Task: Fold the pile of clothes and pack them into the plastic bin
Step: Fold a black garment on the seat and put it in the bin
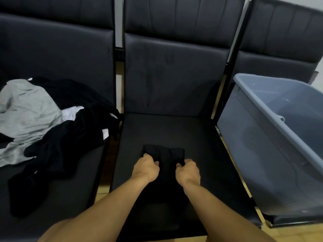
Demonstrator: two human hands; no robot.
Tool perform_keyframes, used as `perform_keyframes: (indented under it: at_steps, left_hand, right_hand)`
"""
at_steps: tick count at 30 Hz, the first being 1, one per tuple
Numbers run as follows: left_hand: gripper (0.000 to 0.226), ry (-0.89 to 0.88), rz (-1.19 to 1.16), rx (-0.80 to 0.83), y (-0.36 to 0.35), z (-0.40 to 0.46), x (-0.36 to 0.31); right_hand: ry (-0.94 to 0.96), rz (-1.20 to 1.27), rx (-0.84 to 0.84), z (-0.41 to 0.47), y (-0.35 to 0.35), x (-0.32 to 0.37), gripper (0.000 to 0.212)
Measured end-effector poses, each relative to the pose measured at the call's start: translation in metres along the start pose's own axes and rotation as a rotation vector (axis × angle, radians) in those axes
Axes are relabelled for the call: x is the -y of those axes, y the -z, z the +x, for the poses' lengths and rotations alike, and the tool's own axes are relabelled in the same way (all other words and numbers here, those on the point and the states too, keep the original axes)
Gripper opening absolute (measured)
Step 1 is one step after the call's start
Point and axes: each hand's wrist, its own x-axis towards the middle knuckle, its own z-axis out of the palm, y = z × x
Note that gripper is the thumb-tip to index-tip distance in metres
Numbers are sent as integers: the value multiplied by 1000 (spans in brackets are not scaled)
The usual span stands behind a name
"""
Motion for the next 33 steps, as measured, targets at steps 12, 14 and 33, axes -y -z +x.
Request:
perform_keyframes:
  at_steps: [12,14,33]
  left_hand:
    - [34,-121,-953,243,51,-21,-160]
    - [29,-103,-1057,379,60,-29,-198]
    - [36,-342,-652,47,-24,15,-432]
  right_hand:
    - [457,180,-319,15,196,77,29]
    - [526,215,-372,20,240,86,26]
    - [359,20,-306,174,406,46,33]
